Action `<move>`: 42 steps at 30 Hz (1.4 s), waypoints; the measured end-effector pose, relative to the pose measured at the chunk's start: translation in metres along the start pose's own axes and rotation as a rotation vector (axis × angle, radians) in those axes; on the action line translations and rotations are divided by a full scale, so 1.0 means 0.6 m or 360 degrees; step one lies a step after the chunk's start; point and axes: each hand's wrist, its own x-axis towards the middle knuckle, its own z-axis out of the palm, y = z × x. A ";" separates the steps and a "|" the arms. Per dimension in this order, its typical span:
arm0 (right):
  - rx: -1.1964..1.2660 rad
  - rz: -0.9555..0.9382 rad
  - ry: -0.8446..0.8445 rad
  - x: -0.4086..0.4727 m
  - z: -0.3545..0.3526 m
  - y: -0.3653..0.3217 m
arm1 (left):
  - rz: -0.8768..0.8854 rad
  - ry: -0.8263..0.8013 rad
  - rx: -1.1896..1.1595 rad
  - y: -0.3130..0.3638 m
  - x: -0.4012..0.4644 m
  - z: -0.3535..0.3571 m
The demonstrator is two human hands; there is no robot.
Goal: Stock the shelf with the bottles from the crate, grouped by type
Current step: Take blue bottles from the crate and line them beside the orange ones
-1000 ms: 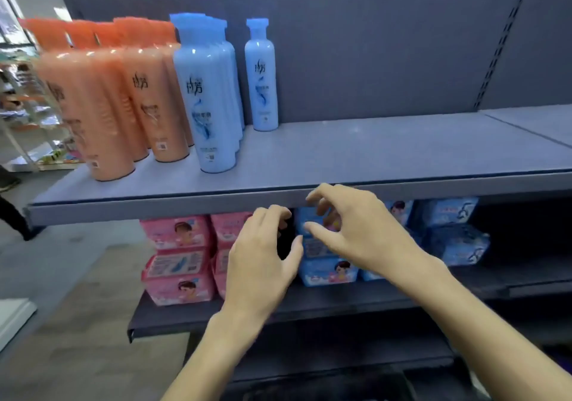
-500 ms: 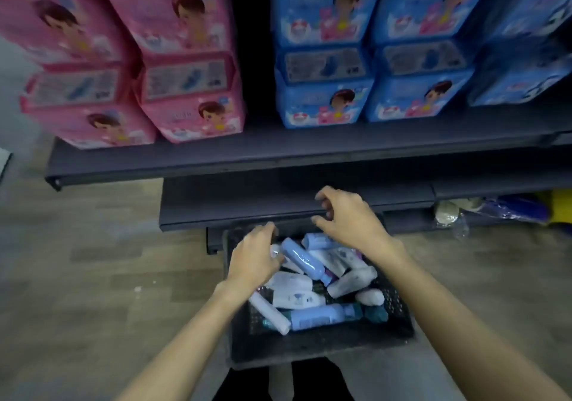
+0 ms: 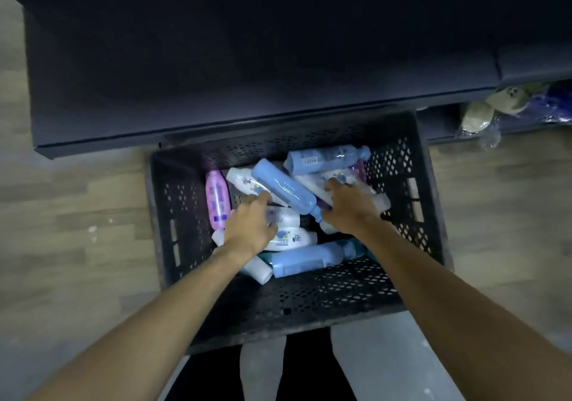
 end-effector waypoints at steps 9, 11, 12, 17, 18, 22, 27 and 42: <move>0.0211 0.0035 0.0045 0.043 0.078 0.051 | 0.0339 0.0061 0.0506 -0.008 0.132 0.100; 0.0254 0.0009 0.0089 0.049 0.090 0.060 | 0.0346 0.0039 0.0681 -0.020 0.162 0.107; 0.0287 0.0007 0.0107 0.051 0.096 0.065 | 0.0343 0.0008 0.0758 -0.025 0.175 0.109; 0.0382 0.0030 0.0129 0.060 0.121 0.080 | 0.0400 0.0077 0.0939 -0.051 0.186 0.121; 0.0387 0.0039 0.0118 0.061 0.125 0.080 | 0.0408 0.0135 0.1002 -0.056 0.178 0.125; 0.0375 0.0044 0.0056 0.062 0.138 0.070 | 0.0459 0.0232 0.1118 -0.072 0.150 0.137; 0.0362 0.0060 0.0038 0.069 0.149 0.053 | 0.0399 0.0056 0.0634 -0.095 0.143 0.146; 0.0343 0.0232 -0.0097 0.075 0.190 0.017 | 0.0281 -0.0219 0.1413 -0.047 0.205 0.124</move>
